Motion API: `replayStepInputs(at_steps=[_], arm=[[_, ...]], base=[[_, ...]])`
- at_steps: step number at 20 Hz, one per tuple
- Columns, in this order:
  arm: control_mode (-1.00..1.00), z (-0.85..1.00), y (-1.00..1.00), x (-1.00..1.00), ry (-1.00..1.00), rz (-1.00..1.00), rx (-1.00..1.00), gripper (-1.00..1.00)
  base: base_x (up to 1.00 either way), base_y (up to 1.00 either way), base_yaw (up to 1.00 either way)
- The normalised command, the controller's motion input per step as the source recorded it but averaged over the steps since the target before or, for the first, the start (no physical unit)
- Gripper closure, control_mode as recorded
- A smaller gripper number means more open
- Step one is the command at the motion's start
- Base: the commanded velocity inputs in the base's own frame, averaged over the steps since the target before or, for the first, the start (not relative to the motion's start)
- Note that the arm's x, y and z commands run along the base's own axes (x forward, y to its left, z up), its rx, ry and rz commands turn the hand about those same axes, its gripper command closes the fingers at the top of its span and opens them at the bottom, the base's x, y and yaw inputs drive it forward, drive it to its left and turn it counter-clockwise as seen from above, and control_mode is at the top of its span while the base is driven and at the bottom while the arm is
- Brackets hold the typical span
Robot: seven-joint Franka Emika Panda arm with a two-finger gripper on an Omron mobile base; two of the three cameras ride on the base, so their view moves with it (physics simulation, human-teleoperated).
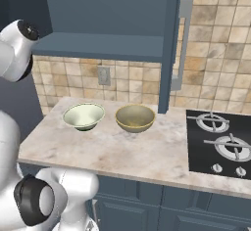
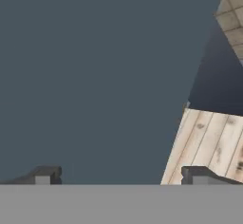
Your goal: Open the cabinet. Pick the bowls from the counter and place them in the cabinet. Then close the cabinet.
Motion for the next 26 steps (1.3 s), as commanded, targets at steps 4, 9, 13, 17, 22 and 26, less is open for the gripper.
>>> replayStepInputs(at_steps=[4, 9, 13, 17, 22, 26], arm=[[-1.0, -0.17, 0.77, 0.63, 0.0, -0.04, -0.14, -1.0], [-1.0, -0.15, 0.17, 0.12, -0.06, -0.05, 0.0, -1.0], [-1.0, 0.03, -0.19, -0.15, -0.05, -0.06, 0.02, -1.0], [-1.0, 0.05, -0.59, -0.08, 0.0, -0.21, 0.0, -1.0], [-1.0, 0.09, -0.95, -0.06, 0.21, -0.44, 0.0, -1.0], [-1.0, -0.02, -0.93, -0.02, 0.09, -0.45, -0.08, -1.0]], base=[[0.0, 0.0, 0.0], [0.0, 0.0, 0.0], [0.0, 0.0, 0.0], [0.0, 0.0, 0.0], [0.0, 0.0, 0.0], [0.0, 0.0, 0.0]])
